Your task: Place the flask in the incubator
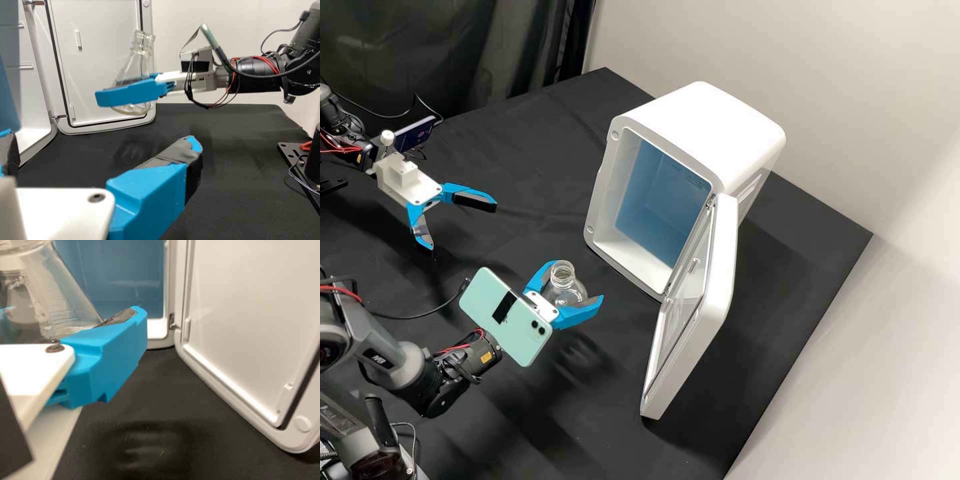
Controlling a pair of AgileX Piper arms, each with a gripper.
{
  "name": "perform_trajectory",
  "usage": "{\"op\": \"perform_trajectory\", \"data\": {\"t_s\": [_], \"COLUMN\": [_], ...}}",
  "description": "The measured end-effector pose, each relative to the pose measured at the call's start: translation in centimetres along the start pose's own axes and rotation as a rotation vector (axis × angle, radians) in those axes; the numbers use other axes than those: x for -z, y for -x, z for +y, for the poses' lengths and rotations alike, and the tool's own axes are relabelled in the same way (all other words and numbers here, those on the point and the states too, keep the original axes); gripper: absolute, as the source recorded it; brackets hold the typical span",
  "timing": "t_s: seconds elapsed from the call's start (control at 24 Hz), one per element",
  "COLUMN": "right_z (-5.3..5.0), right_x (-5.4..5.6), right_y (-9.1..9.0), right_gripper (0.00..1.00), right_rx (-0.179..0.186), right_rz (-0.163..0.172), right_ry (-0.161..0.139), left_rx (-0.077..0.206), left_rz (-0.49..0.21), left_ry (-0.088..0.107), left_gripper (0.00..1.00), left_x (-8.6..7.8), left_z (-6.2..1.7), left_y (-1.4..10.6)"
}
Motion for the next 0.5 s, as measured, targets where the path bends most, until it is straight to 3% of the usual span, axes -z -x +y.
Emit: {"op": "perform_trajectory", "data": {"t_s": [0.12, 0.5], "right_z": [0.36, 0.36], "right_x": [-0.02, -0.02], "right_y": [0.14, 0.14], "right_gripper": [0.00, 0.00], "right_rx": [-0.018, -0.018], "right_rz": [0.000, 0.000], "right_ry": [-0.012, -0.014], "left_rx": [0.000, 0.000], "left_rz": [0.000, 0.000], "left_ry": [0.000, 0.000], "left_gripper": [1.00, 1.00], "left_x": [0.00, 0.00], "left_z": [0.00, 0.00], "left_y": [0.00, 0.00]}}
